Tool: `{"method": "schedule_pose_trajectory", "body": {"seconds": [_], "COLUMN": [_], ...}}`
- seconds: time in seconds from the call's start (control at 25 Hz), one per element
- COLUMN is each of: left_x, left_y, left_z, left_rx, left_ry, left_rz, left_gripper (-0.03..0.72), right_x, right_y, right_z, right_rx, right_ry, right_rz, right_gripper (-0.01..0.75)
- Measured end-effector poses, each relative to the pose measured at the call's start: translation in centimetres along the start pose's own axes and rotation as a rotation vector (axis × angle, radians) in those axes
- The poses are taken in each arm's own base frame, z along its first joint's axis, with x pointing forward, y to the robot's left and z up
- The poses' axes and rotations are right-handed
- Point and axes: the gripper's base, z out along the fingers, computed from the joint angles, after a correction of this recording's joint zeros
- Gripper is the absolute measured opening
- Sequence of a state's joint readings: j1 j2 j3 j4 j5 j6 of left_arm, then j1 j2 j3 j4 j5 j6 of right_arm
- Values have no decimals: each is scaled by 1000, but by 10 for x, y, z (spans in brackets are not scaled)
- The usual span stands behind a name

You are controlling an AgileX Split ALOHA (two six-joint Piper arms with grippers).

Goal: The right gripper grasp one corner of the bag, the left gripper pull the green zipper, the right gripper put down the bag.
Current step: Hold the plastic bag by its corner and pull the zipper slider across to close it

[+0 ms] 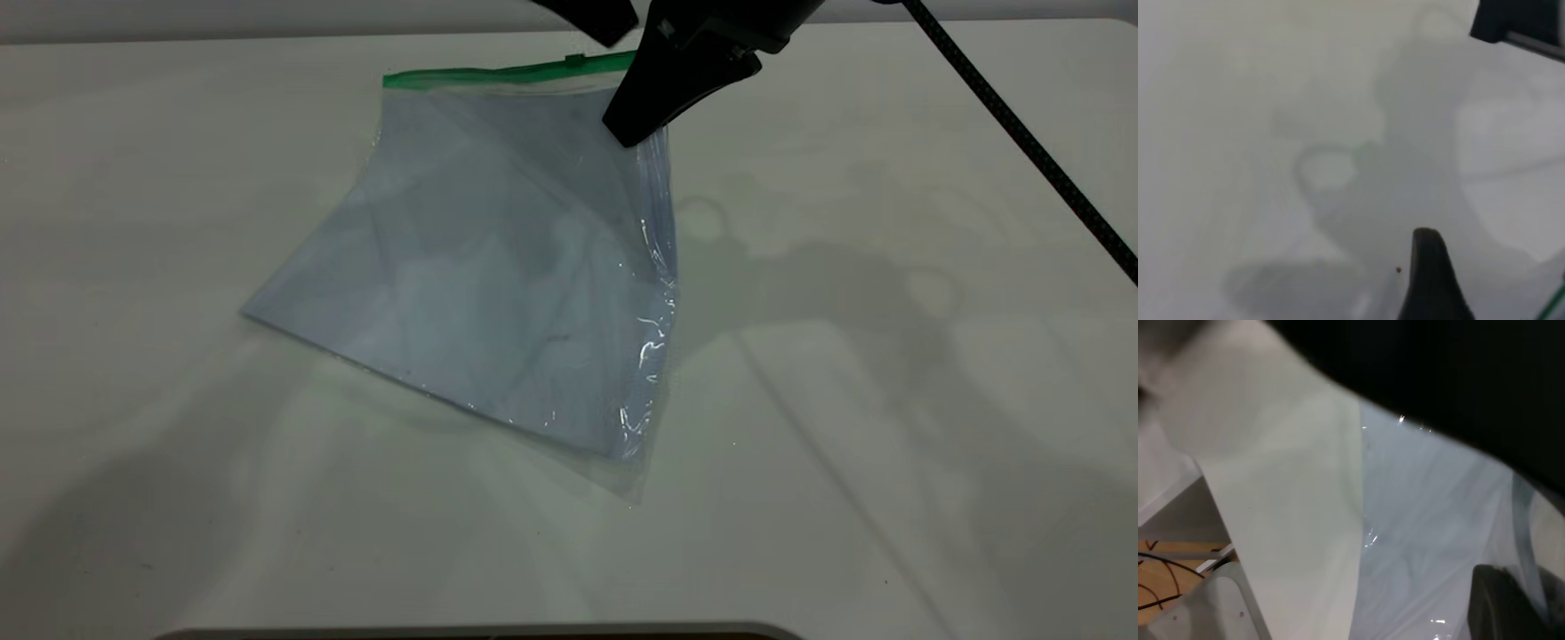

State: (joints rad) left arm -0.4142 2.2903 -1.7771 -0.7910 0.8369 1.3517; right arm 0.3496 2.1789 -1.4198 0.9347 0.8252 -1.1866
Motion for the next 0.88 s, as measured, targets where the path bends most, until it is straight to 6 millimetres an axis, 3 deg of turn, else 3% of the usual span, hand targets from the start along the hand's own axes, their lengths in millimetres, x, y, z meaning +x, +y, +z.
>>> {"method": "schedule_pose_trajectory", "body": {"seconds": [0.36, 0.68, 0.88], "left_x": [4, -12, -6], "left_y": [2, 6, 7], "left_z": [7, -11, -15], "left_rx": [16, 48, 66], "left_ry": [0, -22, 24], "left_rz": [-12, -12, -33], "left_gripper": [546, 507, 505], "right_x": [-2, -4, -4], "right_y": [2, 3, 2], "right_z": [-4, -5, -6], "right_rx": [1, 6, 16], "right_ry": [-6, -11, -10], "right_rz": [-23, -32, -38], "right_gripper": [33, 33, 33]}}
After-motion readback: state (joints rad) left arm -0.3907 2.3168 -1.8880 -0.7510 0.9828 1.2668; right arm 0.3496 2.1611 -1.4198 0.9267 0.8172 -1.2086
